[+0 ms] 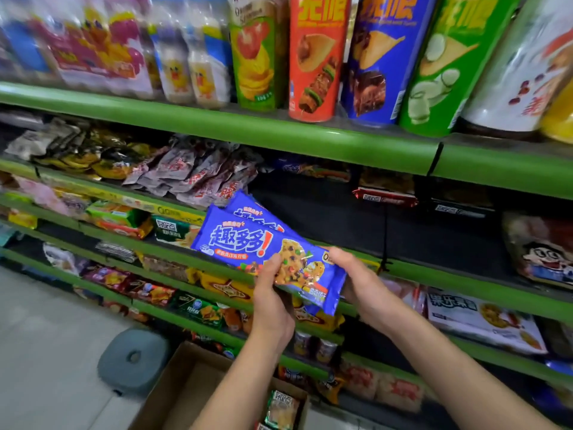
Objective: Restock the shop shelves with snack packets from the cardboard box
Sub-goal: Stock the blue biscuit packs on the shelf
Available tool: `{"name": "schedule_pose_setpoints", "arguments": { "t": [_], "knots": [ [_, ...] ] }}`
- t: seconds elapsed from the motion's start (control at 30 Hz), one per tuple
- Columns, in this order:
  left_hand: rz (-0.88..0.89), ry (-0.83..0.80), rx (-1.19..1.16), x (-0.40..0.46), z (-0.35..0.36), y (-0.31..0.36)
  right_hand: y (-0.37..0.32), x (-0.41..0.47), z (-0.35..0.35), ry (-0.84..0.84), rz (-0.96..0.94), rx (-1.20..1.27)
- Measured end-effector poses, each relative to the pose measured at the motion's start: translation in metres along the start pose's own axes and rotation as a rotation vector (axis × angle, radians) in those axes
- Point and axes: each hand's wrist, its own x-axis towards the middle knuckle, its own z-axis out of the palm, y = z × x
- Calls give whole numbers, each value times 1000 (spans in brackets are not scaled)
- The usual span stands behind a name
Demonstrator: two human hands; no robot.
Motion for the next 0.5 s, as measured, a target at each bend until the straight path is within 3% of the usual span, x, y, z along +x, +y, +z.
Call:
{"name": "schedule_pose_setpoints", "arguments": {
  "t": [0.23, 0.5],
  "knots": [
    [-73, 6, -39, 8, 3, -2, -9, -3, -7, -44, -34, -47],
    [-13, -89, -100, 16, 8, 24, -30, 6, -11, -141, -72, -64]
  ]
}}
